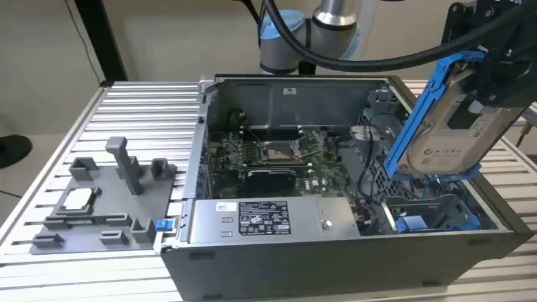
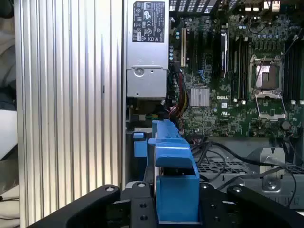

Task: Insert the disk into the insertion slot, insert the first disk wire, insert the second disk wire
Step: 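Insert the disk into the insertion slot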

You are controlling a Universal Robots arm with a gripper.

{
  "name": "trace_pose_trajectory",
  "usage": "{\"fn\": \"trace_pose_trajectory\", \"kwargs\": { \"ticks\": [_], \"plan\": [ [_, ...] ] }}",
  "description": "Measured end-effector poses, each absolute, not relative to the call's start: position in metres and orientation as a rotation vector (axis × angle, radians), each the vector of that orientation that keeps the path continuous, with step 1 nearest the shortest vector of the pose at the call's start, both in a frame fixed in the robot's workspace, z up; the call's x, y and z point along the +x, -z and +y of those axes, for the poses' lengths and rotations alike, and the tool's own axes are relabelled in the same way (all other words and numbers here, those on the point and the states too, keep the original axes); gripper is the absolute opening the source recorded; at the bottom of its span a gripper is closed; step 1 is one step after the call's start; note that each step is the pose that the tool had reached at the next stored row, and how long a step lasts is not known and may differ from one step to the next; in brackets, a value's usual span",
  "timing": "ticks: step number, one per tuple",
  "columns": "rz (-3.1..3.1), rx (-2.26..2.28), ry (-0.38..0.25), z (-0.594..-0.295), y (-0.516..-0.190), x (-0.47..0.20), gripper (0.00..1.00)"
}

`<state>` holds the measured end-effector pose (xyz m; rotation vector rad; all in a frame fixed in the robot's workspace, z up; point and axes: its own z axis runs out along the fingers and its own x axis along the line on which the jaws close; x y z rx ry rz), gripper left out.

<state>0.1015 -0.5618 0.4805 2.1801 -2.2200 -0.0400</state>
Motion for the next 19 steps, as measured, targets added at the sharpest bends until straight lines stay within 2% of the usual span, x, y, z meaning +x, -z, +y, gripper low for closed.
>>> {"fn": "trace_pose_trajectory", "kwargs": {
  "ticks": [19],
  "plan": [
    [-2.22, 2.18, 0.04, -0.5652, -0.4745, 0.1065, 0.0]
  ]
}}
